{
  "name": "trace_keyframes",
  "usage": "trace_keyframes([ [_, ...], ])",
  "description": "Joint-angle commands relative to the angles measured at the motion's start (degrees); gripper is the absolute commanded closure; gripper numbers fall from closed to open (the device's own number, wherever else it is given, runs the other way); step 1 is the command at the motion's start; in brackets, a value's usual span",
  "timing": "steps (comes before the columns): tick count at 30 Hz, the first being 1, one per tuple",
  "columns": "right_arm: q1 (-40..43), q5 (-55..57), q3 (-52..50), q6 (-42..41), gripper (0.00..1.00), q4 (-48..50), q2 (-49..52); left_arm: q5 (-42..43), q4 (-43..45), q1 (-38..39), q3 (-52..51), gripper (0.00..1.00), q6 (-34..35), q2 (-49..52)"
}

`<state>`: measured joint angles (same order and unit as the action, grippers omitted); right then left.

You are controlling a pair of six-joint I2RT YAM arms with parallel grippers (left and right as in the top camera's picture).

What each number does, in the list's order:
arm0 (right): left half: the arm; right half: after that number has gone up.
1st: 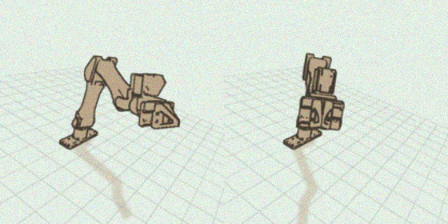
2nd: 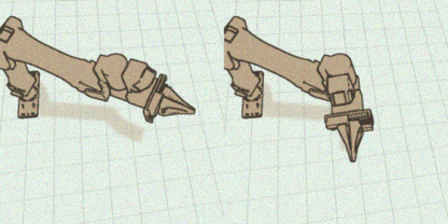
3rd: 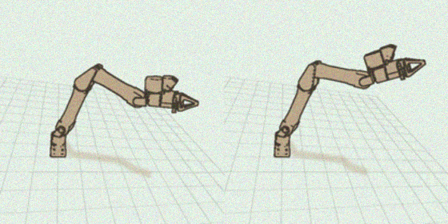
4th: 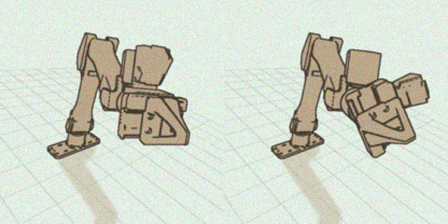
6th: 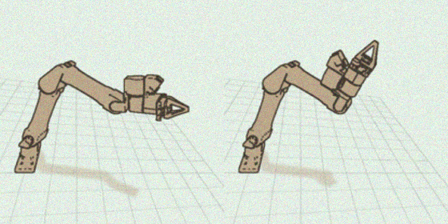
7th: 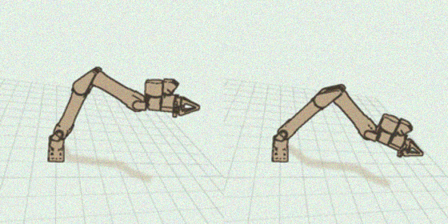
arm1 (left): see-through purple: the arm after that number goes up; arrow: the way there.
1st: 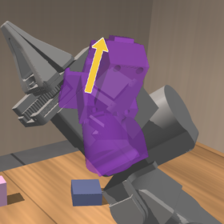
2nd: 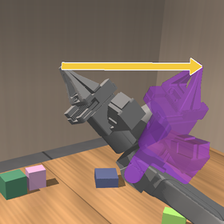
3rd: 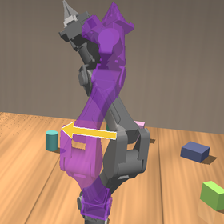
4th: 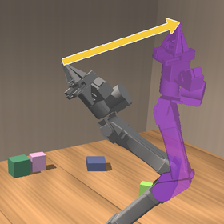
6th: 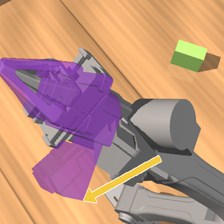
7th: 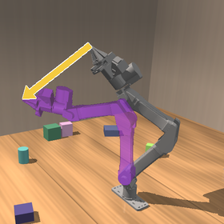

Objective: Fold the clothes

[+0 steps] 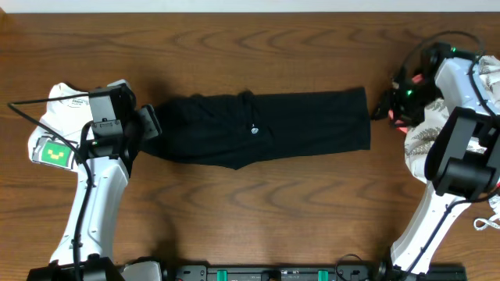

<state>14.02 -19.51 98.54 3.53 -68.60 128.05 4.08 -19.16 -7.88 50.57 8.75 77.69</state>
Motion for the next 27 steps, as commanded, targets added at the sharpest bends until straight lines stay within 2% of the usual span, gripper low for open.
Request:
trace_keyframes([
  [1, -0.26, -5.14, -3.69, 3.10, 0.37, 2.91, 0.63, -0.09, -0.57, -0.13, 0.07, 0.33, -1.42, 0.26],
  [10, -1.97, -10.62, -10.95, 2.47, 0.34, 11.63, 0.63, -0.07, -1.66, -0.13, 0.07, 0.33, -1.42, 0.26],
  [27, -2.19, -9.86, -14.80, -0.79, 0.37, 14.88, 0.63, -0.07, -1.84, -0.13, 0.07, 0.33, -1.40, 0.26],
])
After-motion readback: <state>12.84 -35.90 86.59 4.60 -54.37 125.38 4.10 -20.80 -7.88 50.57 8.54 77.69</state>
